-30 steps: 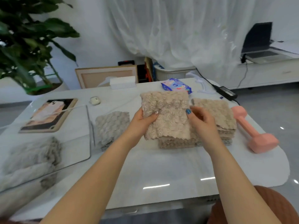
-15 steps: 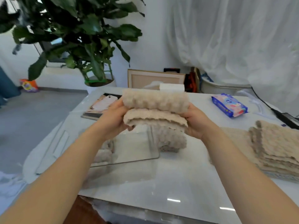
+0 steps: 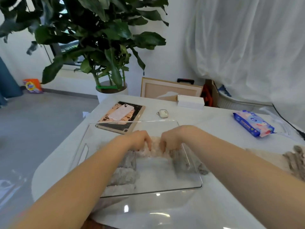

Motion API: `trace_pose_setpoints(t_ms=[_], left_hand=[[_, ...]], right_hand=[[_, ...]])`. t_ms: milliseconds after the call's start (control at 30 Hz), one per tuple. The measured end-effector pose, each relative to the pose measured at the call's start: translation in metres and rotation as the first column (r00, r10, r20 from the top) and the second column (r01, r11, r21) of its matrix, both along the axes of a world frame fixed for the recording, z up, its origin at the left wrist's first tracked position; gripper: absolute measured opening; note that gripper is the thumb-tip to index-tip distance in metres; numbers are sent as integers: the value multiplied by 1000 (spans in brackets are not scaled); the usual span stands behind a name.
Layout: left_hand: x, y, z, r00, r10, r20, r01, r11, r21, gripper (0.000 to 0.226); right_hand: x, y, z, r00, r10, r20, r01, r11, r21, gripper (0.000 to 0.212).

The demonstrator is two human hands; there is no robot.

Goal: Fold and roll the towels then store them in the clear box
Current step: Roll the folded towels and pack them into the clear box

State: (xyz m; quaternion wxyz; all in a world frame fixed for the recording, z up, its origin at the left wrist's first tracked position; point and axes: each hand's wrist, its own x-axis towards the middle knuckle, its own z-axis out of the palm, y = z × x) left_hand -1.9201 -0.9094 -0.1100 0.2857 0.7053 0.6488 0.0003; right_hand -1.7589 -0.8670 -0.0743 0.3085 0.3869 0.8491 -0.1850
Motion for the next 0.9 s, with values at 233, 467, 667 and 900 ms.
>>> trace_pose_setpoints(t_ms=[233, 467, 667, 900], left_hand=[[-15, 6, -38, 989, -57, -137, 56, 998, -7, 50], [-7, 9, -36, 981, -27, -194, 12, 997, -81, 38], [-13, -3, -41, 974, -32, -226, 43, 998, 42, 37], [-10, -7, -30, 974, -58, -220, 72, 996, 56, 42]], right_hand=[[-16, 7, -59, 1000, -2, 18, -4, 960, 279, 35], [-16, 1, -62, 998, 34, 47, -48, 939, 341, 34], [-17, 0, -58, 999, 7, 48, -25, 930, 366, 35], [-15, -14, -50, 995, 16, 100, -53, 922, 383, 40]])
